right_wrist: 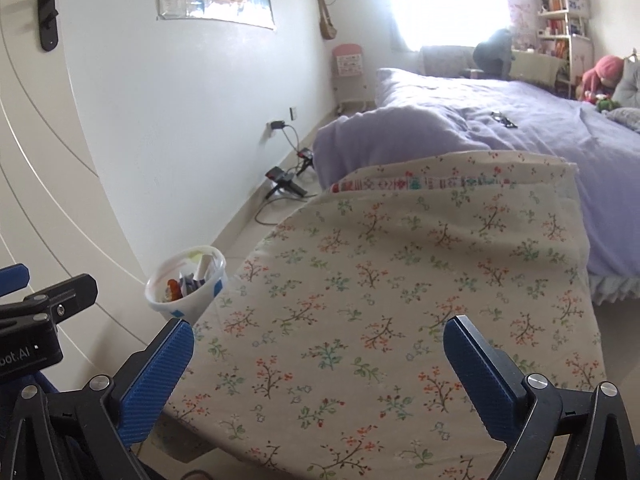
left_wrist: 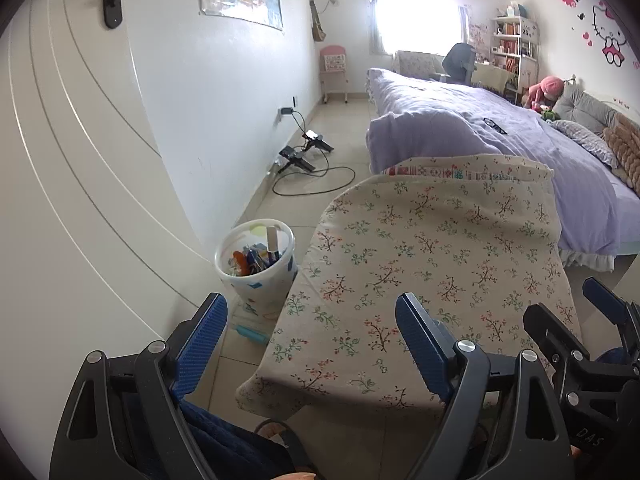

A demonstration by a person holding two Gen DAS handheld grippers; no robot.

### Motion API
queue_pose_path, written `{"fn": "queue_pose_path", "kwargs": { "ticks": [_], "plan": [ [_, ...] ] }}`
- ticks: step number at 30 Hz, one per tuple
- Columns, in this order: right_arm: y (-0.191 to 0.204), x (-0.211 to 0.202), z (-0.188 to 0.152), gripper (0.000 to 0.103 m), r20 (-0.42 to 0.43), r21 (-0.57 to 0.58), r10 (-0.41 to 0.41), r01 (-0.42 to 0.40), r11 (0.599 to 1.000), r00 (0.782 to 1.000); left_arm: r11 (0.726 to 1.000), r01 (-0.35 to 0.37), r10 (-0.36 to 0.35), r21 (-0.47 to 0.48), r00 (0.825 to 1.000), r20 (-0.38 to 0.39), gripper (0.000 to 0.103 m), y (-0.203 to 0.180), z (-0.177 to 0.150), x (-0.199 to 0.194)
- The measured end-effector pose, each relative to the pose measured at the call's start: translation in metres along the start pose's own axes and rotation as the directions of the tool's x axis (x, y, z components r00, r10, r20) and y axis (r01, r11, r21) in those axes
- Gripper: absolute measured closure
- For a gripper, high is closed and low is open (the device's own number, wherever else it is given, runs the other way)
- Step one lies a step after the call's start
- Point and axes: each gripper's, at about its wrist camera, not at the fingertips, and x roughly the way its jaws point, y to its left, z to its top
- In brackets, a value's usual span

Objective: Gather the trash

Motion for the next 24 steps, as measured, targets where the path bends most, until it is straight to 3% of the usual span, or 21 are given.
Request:
{"fn": "queue_pose_path", "kwargs": {
  "ticks": [24],
  "plan": [
    [-0.0034,0.0072,-0.0029,0.000,-0.018,0.002,0.004,-0.004,1.000,1.000,1.000,0.004,-0.004,0.003,1.000,-0.019,0.015,-0.0031,-0.0043,0.0093]
  ]
}}
